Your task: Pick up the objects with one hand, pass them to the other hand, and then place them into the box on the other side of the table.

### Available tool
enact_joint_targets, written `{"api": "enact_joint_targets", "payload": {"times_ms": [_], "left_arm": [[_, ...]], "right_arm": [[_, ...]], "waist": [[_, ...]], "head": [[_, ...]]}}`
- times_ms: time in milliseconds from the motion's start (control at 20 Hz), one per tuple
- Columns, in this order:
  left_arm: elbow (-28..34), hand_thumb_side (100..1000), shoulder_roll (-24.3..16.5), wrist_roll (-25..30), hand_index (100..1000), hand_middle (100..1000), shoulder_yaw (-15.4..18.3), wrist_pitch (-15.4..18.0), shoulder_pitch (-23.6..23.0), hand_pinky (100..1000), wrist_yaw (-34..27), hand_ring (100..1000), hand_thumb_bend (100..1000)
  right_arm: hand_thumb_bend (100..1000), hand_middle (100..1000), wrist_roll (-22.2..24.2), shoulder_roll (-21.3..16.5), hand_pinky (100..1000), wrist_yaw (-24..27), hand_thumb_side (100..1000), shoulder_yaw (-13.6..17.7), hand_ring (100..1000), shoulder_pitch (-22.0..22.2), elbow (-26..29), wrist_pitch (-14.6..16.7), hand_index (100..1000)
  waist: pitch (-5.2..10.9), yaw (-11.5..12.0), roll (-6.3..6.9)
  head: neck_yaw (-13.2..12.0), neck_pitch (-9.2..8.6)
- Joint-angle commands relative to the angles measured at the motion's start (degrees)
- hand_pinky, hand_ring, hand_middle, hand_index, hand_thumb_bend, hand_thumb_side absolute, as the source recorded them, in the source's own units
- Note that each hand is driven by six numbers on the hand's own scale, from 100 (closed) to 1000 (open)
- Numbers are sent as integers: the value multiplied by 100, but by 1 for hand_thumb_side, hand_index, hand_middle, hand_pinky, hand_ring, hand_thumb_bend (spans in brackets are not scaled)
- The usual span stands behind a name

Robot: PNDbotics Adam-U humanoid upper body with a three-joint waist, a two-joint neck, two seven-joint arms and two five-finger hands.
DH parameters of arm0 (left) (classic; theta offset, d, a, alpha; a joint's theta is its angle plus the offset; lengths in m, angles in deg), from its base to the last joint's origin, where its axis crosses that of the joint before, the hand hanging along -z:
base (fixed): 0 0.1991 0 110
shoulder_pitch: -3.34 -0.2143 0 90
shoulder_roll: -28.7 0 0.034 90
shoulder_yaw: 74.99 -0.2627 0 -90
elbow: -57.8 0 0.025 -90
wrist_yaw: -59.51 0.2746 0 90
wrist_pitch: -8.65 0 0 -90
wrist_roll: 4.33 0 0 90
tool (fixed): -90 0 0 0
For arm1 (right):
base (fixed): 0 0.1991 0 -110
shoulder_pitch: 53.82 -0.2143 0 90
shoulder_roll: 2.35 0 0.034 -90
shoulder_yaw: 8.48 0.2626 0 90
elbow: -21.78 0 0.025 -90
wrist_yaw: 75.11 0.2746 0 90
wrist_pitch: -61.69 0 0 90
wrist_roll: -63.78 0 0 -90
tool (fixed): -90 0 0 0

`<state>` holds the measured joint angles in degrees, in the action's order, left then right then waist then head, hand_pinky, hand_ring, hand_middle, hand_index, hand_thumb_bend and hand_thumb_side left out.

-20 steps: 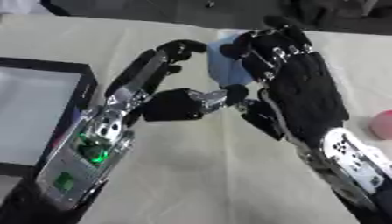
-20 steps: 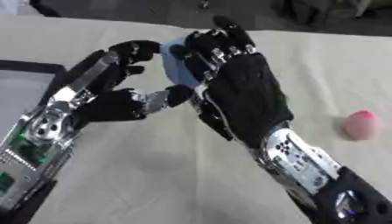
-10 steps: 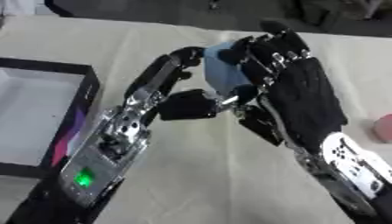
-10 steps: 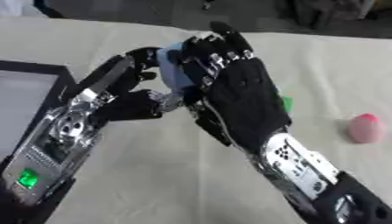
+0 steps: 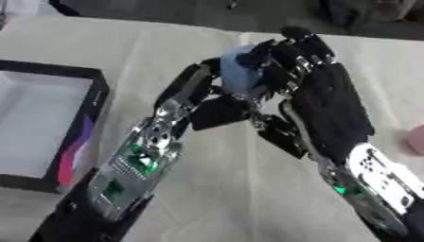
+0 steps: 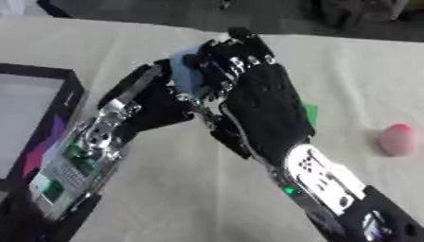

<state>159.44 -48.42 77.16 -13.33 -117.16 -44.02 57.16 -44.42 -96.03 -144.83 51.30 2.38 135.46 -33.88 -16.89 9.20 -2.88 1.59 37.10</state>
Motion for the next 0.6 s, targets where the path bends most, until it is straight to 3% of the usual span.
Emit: {"api": "enact_joint_targets", "payload": {"times_ms": [50, 200, 450, 600], "left_arm": [[23, 441, -2, -225, 630, 670, 118, 63, 129, 870, -235, 950, 100], [-27, 289, -6, -315, 580, 627, 102, 100, 131, 861, -425, 933, 100], [-164, 157, -32, -523, 532, 588, 168, 187, 127, 842, -620, 909, 100], [-264, 100, -56, -662, 521, 579, 239, 262, 128, 834, -688, 899, 114]], "right_arm": [[229, 499, 64, 4, 798, 81, 100, -19, 610, -13, 91, 21, 514], [373, 574, 120, -3, 832, 41, 100, 41, 680, -18, 91, 11, 591], [566, 734, 364, -56, 908, -182, 100, 186, 823, -35, 91, 21, 733], [589, 777, 611, -107, 947, -396, 100, 293, 872, -40, 91, 106, 782]], "waist": [[92, -4, 14], [96, -15, 11], [106, -39, 16], [115, -55, 20]], "head": [[-11, -69], [-12, -57], [8, -49], [5, -53]]}}
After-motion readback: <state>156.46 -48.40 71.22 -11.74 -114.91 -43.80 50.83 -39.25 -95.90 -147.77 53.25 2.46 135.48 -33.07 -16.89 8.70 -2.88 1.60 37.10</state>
